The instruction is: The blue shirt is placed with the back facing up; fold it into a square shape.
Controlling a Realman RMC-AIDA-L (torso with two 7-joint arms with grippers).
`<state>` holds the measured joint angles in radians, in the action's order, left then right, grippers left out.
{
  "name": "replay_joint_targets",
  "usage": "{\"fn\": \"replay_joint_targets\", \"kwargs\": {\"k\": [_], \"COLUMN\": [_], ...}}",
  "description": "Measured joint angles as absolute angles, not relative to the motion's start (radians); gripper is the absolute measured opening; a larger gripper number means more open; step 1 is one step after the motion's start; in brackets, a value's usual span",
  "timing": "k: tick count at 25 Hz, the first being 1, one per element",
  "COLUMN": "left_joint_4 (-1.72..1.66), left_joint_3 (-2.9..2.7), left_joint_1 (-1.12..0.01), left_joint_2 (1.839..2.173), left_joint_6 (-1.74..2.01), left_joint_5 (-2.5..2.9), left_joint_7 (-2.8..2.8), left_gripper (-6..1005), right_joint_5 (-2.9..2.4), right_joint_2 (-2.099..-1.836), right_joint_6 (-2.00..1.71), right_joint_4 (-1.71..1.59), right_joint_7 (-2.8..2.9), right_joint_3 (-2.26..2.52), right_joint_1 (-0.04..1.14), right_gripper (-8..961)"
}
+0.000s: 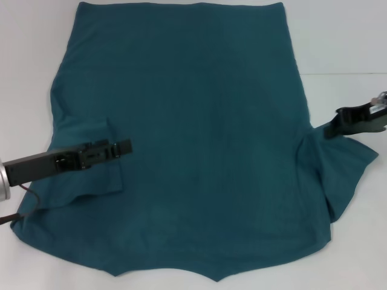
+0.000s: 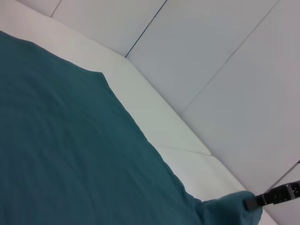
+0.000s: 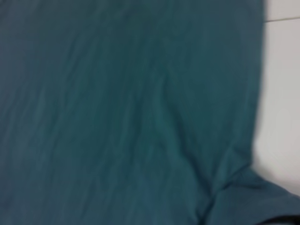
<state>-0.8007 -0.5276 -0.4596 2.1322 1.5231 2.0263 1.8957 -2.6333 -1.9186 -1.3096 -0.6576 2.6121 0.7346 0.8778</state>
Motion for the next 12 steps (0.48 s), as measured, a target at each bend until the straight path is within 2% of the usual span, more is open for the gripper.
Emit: {"fn": "replay_joint_targets", "kwargs": {"k": [7, 12], "left_joint_4": [-0.802, -0.801], "left_joint_3": [-0.528, -0.528], "left_joint_1": [-0.459, -0.459], "left_joint_2": [2.132, 2.132], "left_joint_6": [1.523, 1.523], "left_joint_5": [2.018, 2.012], "left_joint_7": [1.897, 1.903], "left_gripper": [908, 908], "right_joint_5": [-2.643, -2.651], "right_joint_2": [-1.937, -1.929], "right_joint_6": [-1.318, -1.314], "right_joint_4": [-0.654, -0.659], "right_joint_7": [2.633, 2.633], "right_joint_3": [0.832, 0.829], "right_joint_1": [0.911, 0.895], "right_gripper": [51, 56]}}
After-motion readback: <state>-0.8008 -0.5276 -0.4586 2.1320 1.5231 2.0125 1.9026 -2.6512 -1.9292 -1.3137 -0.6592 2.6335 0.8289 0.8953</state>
